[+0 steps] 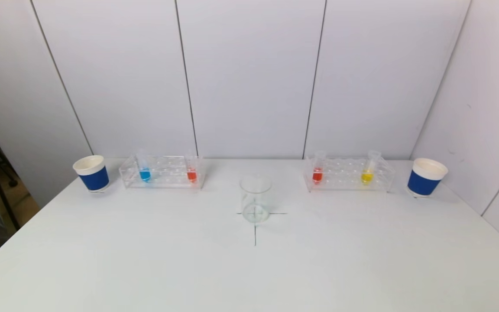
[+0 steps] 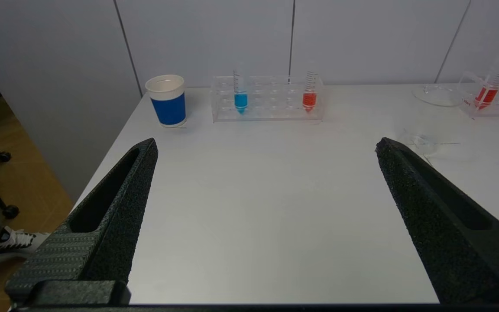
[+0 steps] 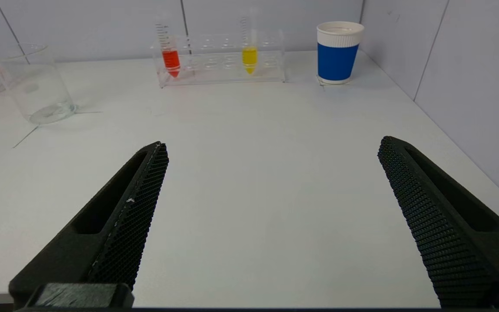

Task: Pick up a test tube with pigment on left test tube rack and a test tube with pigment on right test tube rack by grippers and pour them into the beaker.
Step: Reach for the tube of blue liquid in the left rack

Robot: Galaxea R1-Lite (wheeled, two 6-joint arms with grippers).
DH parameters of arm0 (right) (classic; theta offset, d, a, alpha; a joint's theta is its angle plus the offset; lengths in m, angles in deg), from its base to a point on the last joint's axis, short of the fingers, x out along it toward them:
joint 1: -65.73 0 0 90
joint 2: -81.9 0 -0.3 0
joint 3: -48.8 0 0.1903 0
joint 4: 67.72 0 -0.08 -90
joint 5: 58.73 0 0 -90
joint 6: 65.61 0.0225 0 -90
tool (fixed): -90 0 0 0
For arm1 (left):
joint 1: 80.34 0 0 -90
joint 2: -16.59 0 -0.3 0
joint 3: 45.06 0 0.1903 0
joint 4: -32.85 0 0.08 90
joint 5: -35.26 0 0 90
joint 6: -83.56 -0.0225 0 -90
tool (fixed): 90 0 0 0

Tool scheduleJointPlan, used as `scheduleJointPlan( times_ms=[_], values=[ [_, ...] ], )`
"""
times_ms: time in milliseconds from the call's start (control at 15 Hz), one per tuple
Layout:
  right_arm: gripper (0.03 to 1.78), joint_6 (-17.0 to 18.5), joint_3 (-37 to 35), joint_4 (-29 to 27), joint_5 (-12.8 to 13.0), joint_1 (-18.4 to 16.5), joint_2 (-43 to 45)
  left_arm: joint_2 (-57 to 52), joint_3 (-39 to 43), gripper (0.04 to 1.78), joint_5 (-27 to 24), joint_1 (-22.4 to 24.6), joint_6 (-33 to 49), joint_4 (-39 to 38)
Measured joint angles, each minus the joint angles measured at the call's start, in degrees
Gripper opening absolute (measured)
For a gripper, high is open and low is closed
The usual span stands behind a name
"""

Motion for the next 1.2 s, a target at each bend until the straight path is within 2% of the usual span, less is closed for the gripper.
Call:
scheduleJointPlan(
  times_ms=[200, 733, 1200],
  values=[
    [1.76, 0.0, 0.0, 0.0, 0.0, 0.0, 0.0, 11.4, -2.7, 1.76, 0.0, 0.0, 0.0, -7.5],
    [1.76, 0.0, 0.0, 0.0, 0.0, 0.0, 0.0, 43.2, -4.4, 1.76, -0.4, -0.1, 0.0, -36.8],
    [1.76, 0.0, 0.0, 0.0, 0.0, 0.0, 0.0, 67.8, -4.4, 1.76, -4.5, 1.0, 0.2, -58.6]
  ],
)
